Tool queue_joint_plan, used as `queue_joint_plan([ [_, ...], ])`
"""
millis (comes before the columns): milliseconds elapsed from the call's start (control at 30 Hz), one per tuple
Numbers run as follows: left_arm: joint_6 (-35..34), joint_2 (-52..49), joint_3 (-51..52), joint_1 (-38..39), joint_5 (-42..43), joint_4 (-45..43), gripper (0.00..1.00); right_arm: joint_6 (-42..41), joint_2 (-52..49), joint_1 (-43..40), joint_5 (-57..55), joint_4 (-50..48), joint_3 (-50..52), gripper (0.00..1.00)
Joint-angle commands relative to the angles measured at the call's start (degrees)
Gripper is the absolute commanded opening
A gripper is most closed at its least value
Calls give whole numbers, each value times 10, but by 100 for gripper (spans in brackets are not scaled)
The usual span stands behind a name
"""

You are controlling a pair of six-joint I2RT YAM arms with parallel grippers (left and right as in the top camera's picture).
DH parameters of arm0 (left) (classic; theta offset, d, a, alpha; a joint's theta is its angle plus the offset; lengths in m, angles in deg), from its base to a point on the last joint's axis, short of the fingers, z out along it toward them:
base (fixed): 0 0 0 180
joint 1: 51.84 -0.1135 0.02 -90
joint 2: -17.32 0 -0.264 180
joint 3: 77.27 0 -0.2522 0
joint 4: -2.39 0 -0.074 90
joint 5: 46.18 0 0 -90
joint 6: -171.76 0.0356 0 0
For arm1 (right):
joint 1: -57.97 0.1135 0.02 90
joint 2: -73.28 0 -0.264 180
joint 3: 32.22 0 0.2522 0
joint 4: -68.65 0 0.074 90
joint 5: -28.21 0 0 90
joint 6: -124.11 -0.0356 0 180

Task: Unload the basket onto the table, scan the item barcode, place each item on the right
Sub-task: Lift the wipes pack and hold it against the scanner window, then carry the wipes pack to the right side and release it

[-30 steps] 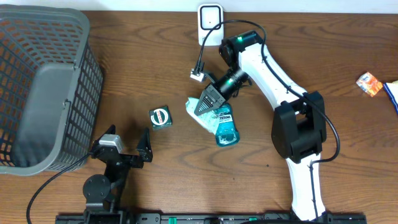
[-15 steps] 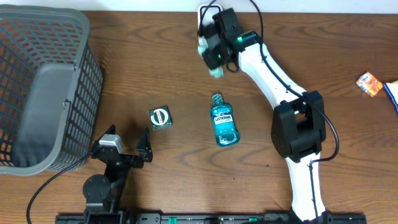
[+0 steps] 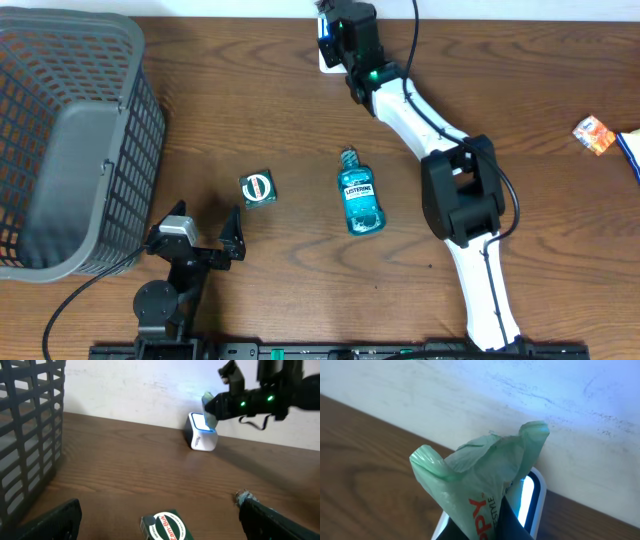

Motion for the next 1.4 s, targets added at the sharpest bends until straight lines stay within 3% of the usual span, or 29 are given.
queue_joint_plan([
  [0, 6, 4, 10, -2, 7, 19, 98, 11, -13, -2, -43, -34, -8, 1],
  [200, 6, 4, 10, -2, 7, 19, 98, 12, -12, -2, -91, 0, -37, 1],
  [367, 6, 4, 10, -2, 7, 19, 98, -5, 19, -17, -220, 122, -54, 1],
  [600, 6, 4, 10, -2, 7, 19, 98, -15, 50, -102, -372, 287, -53, 1],
  [767, 6, 4, 10, -2, 7, 19, 98, -13, 49, -211, -367, 351, -39, 1],
  [1000, 6, 4, 10, -2, 7, 19, 98, -13, 49, -338, -257, 366, -30, 6],
  [1067, 6, 4, 10, -2, 7, 19, 98, -14, 49, -360, -235, 366, -30, 13],
  [1100, 6, 4, 10, -2, 7, 19, 98, -24, 49, -369, -231, 366, -30, 24],
  [1200, 6, 4, 10, -2, 7, 19, 98, -68, 56, -379, -231, 385, -33, 64],
  [1233, 6, 4, 10, -2, 7, 19, 98, -84, 66, -379, -231, 400, -35, 88],
  [1267, 6, 4, 10, -2, 7, 19, 98, -91, 78, -376, -224, 411, -35, 99],
  [1367, 6, 4, 10, -2, 7, 19, 98, -96, 116, -365, -172, 446, -35, 99],
])
